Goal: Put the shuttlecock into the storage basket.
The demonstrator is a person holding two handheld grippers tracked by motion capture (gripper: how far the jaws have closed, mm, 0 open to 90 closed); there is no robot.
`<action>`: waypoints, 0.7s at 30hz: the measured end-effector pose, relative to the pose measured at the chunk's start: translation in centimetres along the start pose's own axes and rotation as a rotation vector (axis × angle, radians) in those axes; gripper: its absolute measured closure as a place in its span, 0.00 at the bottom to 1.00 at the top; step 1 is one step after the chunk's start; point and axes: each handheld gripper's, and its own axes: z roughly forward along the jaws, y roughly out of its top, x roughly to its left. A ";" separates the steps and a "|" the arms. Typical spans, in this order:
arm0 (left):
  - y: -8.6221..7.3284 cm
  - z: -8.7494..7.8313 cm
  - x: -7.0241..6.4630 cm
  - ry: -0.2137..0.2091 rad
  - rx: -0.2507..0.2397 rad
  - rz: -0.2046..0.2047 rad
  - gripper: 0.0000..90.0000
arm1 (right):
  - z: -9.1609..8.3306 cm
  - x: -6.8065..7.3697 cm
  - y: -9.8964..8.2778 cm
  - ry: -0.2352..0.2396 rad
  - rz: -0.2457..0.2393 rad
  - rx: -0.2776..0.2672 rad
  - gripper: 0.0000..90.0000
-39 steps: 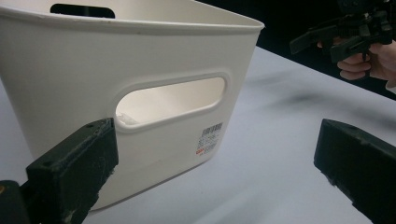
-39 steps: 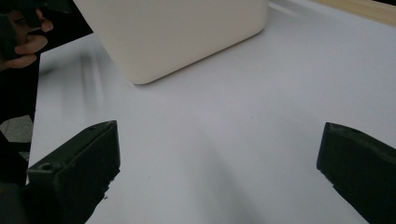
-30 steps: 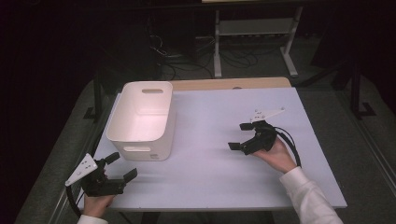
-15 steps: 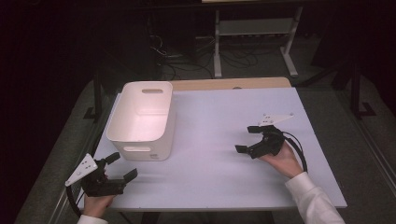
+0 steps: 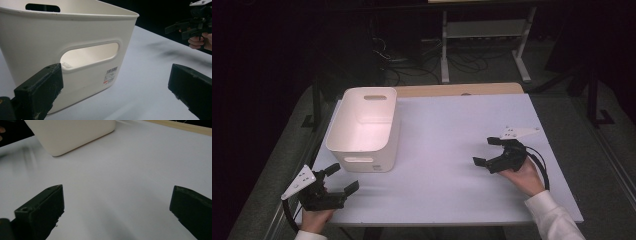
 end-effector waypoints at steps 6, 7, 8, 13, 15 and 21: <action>0.0 0.0 0.0 -0.008 0.001 0.001 0.00 | -1.2 -0.5 -0.8 -0.032 0.009 -0.009 0.00; 0.0 0.0 0.0 -0.008 0.001 0.001 0.00 | -1.4 -0.5 -1.0 -0.039 0.015 -0.017 0.00; 0.0 0.0 -0.1 -0.008 -0.002 -0.001 0.00 | -1.5 -0.6 -1.2 -0.043 0.016 -0.019 0.00; 0.0 0.0 -0.1 -0.008 -0.001 0.001 0.00 | -2.2 -0.9 -1.9 -0.064 0.020 -0.026 0.00; 0.0 0.0 -0.1 -0.009 -0.002 0.000 0.00 | -2.5 -0.9 -2.1 -0.071 0.024 -0.022 0.00; 0.0 0.0 -0.1 -0.011 -0.003 0.002 0.00 | -3.0 -0.9 -2.7 -0.093 0.022 -0.031 0.00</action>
